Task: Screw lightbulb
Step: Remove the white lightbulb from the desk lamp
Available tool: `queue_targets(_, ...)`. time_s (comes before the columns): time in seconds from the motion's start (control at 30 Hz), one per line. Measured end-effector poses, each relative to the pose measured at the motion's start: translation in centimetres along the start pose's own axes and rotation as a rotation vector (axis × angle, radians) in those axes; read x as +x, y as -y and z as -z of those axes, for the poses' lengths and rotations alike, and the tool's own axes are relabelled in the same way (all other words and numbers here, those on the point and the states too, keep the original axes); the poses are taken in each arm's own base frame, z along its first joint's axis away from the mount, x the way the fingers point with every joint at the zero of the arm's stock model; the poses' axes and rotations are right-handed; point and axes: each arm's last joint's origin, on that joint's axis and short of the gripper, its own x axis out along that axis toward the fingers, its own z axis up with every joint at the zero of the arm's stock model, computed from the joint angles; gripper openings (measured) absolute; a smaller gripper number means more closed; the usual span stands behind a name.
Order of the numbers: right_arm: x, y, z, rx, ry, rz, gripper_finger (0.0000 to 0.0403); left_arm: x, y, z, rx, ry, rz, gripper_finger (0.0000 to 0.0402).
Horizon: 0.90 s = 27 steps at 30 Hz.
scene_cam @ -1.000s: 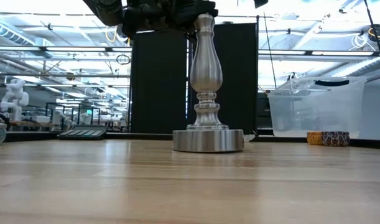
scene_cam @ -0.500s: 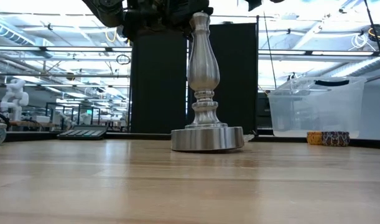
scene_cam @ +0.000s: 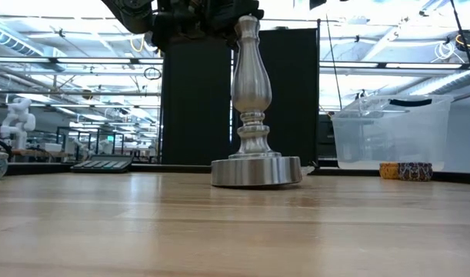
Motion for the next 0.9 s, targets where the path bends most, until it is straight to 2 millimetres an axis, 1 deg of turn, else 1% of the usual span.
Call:
queue_targets(0.1, 0.1, 0.0, -0.3, 0.002, 0.005, 0.0, 0.0349, -0.1, -0.1, 0.0, -0.002, 0.0, -0.002, 0.0071)
queue_targets(0.17, 0.3, 0.0, -1.0, 0.004, 0.011, -0.003, 0.0349, -0.1, -0.1, 0.0, -0.002, 0.0, -0.004, 0.0071)
queue_targets(0.43, 0.8, 0.2, -4.8, -0.012, 0.007, -0.023, 0.035, -0.1, -0.1, 0.0, 0.0, 0.0, -0.01, 0.0071)
queue_targets(0.57, 0.6, 0.5, -7.2, -0.018, -0.003, -0.015, 0.035, -0.1, -0.2, 0.0, -0.006, -0.002, -0.024, 0.0071)
queue_targets(0.67, 0.6, 0.4, -9.3, -0.048, -0.039, 0.052, 0.035, 0.0, -0.1, 0.0, -0.008, -0.007, -0.044, 0.0071)
queue_targets(0.73, 0.8, 0.0, -10.6, -0.091, -0.081, 0.13, 0.035, 0.2, 0.0, 0.0, -0.008, -0.01, -0.057, 0.0071)
queue_targets(0.83, 0.9, -0.8, -12.6, -0.148, -0.173, 0.267, 0.035, 0.3, 0.0, 0.0, -0.011, -0.016, -0.087, 0.0071)
queue_targets(0.9, 1.1, -1.6, -13.5, -0.163, -0.236, 0.323, 0.035, 0.3, 0.0, 0.0, -0.014, -0.02, -0.106, 0.0071)
